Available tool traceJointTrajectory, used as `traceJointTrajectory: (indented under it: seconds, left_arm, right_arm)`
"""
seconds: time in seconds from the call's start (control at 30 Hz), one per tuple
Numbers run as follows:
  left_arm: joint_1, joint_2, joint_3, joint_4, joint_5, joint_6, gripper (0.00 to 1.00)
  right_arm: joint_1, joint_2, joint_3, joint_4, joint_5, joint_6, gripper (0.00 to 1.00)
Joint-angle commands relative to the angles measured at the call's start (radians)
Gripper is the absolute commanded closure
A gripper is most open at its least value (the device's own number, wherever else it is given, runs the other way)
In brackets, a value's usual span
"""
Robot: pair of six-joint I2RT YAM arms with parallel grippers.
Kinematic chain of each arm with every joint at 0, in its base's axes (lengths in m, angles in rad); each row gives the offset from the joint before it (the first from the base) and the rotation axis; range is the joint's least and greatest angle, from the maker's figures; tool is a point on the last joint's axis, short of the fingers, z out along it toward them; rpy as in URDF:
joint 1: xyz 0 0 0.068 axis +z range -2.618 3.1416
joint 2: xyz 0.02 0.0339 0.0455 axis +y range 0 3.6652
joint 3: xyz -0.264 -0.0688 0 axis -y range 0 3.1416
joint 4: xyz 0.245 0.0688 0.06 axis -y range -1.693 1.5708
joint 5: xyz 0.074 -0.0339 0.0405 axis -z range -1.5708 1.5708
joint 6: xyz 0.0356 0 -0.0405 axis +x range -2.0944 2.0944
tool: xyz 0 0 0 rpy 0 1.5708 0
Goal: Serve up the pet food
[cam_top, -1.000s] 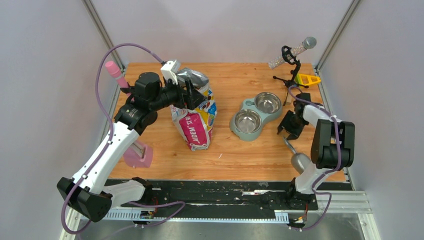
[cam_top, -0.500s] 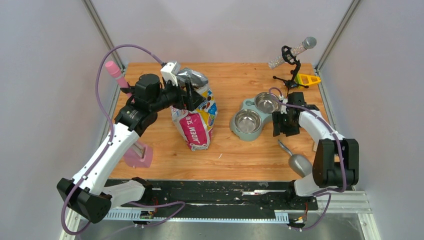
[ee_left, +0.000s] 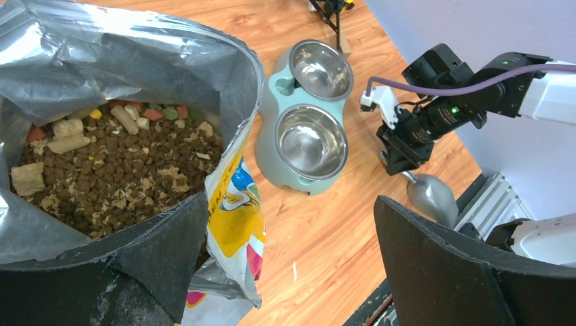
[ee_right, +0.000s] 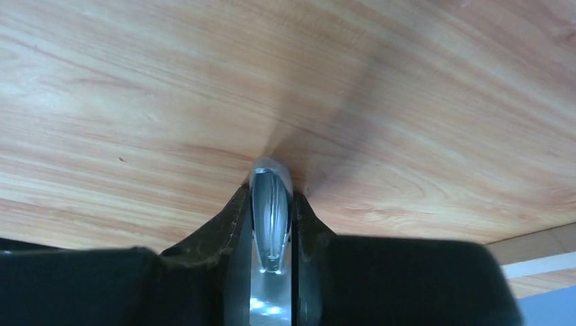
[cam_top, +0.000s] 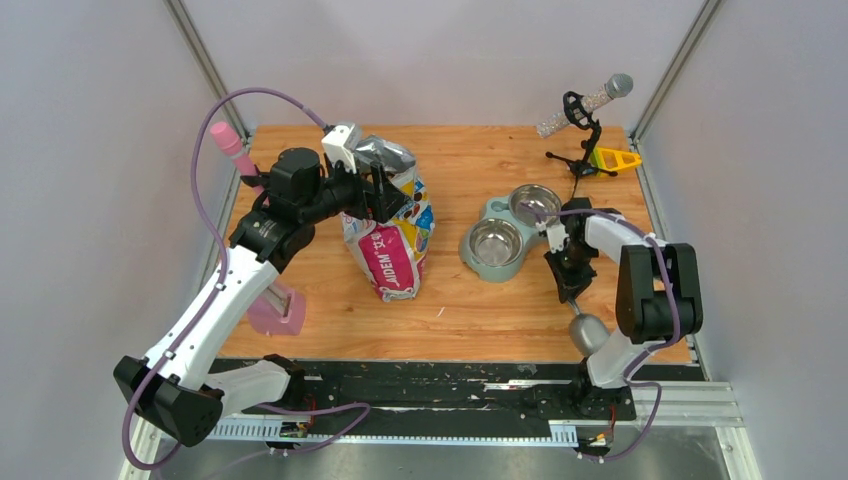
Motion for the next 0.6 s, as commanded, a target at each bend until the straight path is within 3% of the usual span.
traceJointTrajectory:
  seconds: [0.0, 0.17, 0.33, 0.57]
  left_arm:
    - [-0.003, -0.012, -0.002, -0.005, -0.008, 0.017, 0.0]
    - [-0.004, -0.017, 0.005, 0.008, 0.042, 0.011, 0.0]
    - [-0.005, -0.027, 0.003, 0.049, 0.159, -0.013, 0.0]
    - [-0.02, -0.054, 0.0, 0.117, 0.282, -0.054, 0.0]
  right_arm:
    - [0.002, 0.081, -0.019, -0.01, 0.035, -0.014, 0.99]
    - [0.052, -0.056, 0.029, 0.1, 0.139, -0.016, 1.0]
    - [0.122, -0.353, 0.085, 0.293, 0.059, 0.033, 1.0]
    - [0.139, -0.793, -0.008, 0.647, -0.432, 0.162, 1.0]
